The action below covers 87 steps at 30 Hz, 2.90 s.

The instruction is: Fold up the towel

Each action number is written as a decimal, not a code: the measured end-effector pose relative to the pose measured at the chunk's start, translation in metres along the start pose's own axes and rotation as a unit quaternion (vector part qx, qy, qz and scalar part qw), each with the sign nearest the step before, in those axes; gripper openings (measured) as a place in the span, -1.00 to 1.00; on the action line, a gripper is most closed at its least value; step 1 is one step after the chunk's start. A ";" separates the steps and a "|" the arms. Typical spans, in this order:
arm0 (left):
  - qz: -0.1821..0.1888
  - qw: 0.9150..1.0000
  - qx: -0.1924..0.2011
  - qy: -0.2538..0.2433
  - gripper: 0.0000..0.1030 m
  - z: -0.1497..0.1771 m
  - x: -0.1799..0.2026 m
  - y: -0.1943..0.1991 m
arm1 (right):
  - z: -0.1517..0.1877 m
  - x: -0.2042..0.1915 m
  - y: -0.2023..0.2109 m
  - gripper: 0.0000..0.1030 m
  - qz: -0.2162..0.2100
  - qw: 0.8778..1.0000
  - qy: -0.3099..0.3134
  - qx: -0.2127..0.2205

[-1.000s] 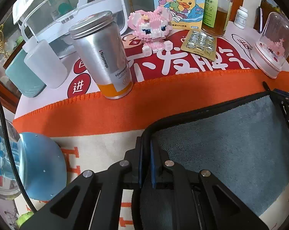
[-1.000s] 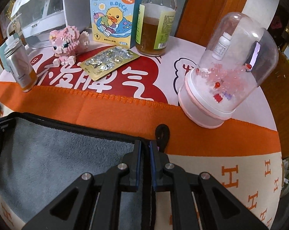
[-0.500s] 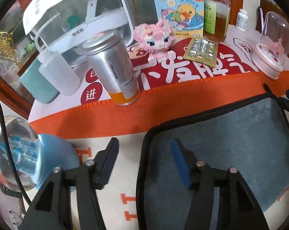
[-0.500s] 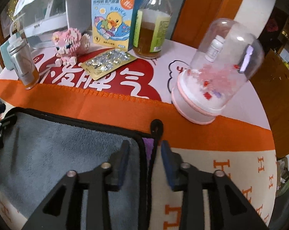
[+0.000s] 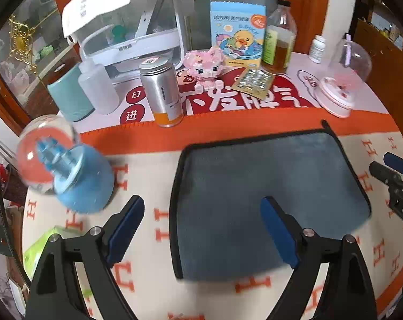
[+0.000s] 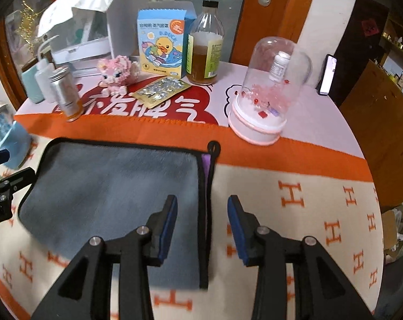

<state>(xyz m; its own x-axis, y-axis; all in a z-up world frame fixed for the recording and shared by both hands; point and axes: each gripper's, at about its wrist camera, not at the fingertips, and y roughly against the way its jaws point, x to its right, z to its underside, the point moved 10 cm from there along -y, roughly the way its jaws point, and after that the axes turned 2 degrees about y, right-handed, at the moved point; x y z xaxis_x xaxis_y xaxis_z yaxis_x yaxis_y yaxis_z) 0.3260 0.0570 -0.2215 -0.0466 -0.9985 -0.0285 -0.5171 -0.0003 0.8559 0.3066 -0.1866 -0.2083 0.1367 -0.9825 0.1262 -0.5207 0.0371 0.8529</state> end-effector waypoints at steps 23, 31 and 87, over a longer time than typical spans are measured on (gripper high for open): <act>0.020 0.998 0.039 0.041 0.85 0.089 0.025 0.169 | 0.077 -0.028 0.155 0.06 -0.048 0.997 -0.027 0.047; 0.033 0.997 0.060 0.041 0.99 0.102 0.037 0.218 | 0.099 -0.022 0.197 0.06 -0.056 0.996 -0.034 0.053; -0.002 0.997 0.066 0.051 0.98 0.155 0.070 0.275 | 0.149 -0.015 0.257 0.17 -0.045 0.995 -0.061 0.065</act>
<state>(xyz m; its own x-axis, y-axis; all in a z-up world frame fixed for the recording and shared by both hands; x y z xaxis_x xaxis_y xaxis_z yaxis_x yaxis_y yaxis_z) 0.0485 -0.0040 -0.0684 0.0388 -0.9989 0.0261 -0.6256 -0.0039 0.7801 0.0451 -0.1894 -0.0662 0.0886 -0.9959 -0.0173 -0.6168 -0.0685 0.7841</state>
